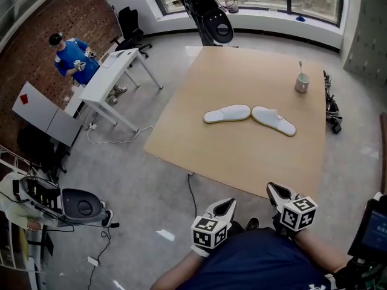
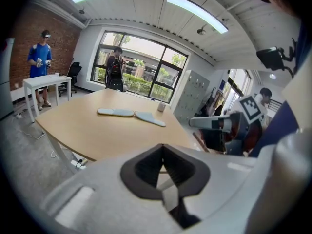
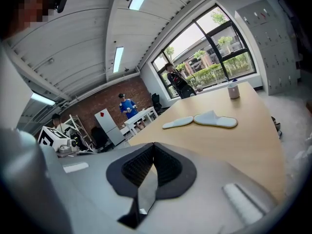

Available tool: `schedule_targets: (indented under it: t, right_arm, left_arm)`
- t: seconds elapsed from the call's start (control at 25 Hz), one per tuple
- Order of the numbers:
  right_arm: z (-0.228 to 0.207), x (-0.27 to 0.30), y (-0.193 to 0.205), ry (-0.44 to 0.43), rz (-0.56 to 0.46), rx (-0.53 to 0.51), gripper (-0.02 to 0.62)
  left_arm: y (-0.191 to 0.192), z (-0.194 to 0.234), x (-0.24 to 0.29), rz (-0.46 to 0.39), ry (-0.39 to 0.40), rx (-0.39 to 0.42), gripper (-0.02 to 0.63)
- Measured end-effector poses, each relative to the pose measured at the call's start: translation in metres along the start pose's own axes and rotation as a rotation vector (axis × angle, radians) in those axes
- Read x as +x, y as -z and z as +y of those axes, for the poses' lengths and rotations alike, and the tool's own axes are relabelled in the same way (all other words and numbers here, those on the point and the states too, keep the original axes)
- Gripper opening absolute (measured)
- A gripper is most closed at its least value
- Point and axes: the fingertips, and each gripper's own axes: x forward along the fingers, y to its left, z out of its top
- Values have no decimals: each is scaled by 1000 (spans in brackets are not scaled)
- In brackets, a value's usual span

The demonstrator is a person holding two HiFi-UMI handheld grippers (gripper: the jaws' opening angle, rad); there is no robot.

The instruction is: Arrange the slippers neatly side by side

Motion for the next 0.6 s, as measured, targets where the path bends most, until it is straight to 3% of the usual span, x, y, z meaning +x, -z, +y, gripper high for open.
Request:
schedule_targets:
  t: [0.24, 0.6]
  right_arm:
    - [-23, -2, -3, 51, -32, 26, 11]
    - [-59, 12, -25, 177, -95, 80, 11]
  left_arm:
    - [0, 4, 20, 18, 19, 3, 5]
    - [-29, 22, 62, 62, 117, 62, 5]
